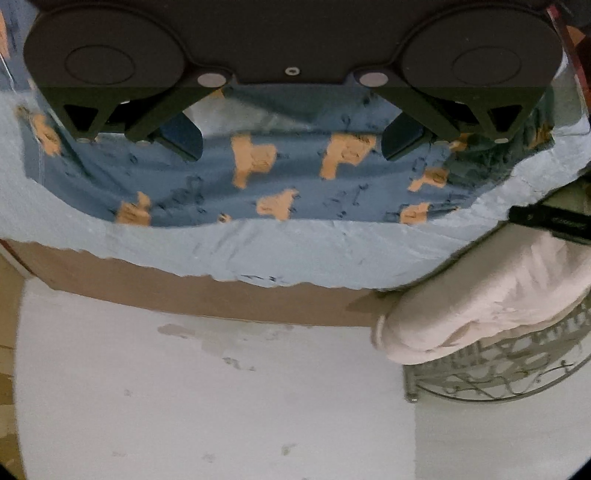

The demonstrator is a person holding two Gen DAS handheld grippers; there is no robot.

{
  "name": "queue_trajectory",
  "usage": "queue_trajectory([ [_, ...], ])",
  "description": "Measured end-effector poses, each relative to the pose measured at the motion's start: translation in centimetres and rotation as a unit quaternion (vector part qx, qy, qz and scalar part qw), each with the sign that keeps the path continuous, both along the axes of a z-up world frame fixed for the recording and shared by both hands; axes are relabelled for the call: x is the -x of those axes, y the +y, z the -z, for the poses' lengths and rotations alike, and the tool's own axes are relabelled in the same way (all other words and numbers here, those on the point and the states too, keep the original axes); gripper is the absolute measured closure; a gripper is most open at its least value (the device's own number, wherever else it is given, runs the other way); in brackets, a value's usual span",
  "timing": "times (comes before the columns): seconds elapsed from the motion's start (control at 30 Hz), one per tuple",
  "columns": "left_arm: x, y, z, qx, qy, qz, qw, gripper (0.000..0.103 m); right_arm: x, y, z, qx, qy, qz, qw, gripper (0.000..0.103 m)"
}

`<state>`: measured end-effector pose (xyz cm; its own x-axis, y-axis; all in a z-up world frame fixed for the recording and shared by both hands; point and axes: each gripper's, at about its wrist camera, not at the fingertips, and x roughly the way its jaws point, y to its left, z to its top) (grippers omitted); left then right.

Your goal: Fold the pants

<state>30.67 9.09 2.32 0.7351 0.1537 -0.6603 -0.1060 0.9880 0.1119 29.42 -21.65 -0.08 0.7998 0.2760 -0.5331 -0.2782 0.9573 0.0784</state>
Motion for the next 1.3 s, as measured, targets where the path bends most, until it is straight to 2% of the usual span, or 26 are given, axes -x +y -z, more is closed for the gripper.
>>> queue_trajectory([
  [0.13,-1.9,0.7,0.7,-0.01,0.003,0.007,0.9999,0.001,-2.9,0.2,0.3,-0.001,0.007,-0.022,1.0,0.001],
  [0.23,-3.1,1.2,1.2,-0.013,0.006,0.009,0.9999,0.001,-4.4,0.4,0.4,0.013,-0.008,-0.039,0.999,0.001],
  [0.43,-5.4,1.7,2.2,-0.018,0.013,0.019,0.9996,0.001,-8.6,1.2,1.0,0.047,-0.025,-0.127,0.99,0.001],
  [0.57,-6.7,1.6,2.5,-0.032,0.013,0.034,0.9988,0.001,-12.1,1.8,1.4,0.054,0.003,-0.178,0.983,0.001],
  [0.77,-9.5,1.8,3.1,-0.043,-0.001,0.066,0.9969,0.001,-17.1,1.7,2.0,0.078,0.027,-0.191,0.978,0.001],
  [0.97,-12.3,2.4,4.3,-0.03,-0.006,0.098,0.9947,0.001,-21.2,1.6,3.5,0.138,0.065,-0.203,0.967,0.001],
  [1.1,-13.5,1.7,5.1,-0.032,0.006,0.146,0.9888,0.001,-23.6,1.3,4.6,0.15,0.096,-0.207,0.962,0.001],
  [1.2,-14.0,0.9,5.7,-0.03,0.019,0.184,0.9824,0.001,-25.1,1.1,5.5,0.155,0.118,-0.208,0.958,0.009],
  [1.3,-14.6,0.5,6.3,-0.03,0.039,0.199,0.9788,0.001,-25.9,1.0,6.1,0.152,0.135,-0.219,0.954,0.014],
])
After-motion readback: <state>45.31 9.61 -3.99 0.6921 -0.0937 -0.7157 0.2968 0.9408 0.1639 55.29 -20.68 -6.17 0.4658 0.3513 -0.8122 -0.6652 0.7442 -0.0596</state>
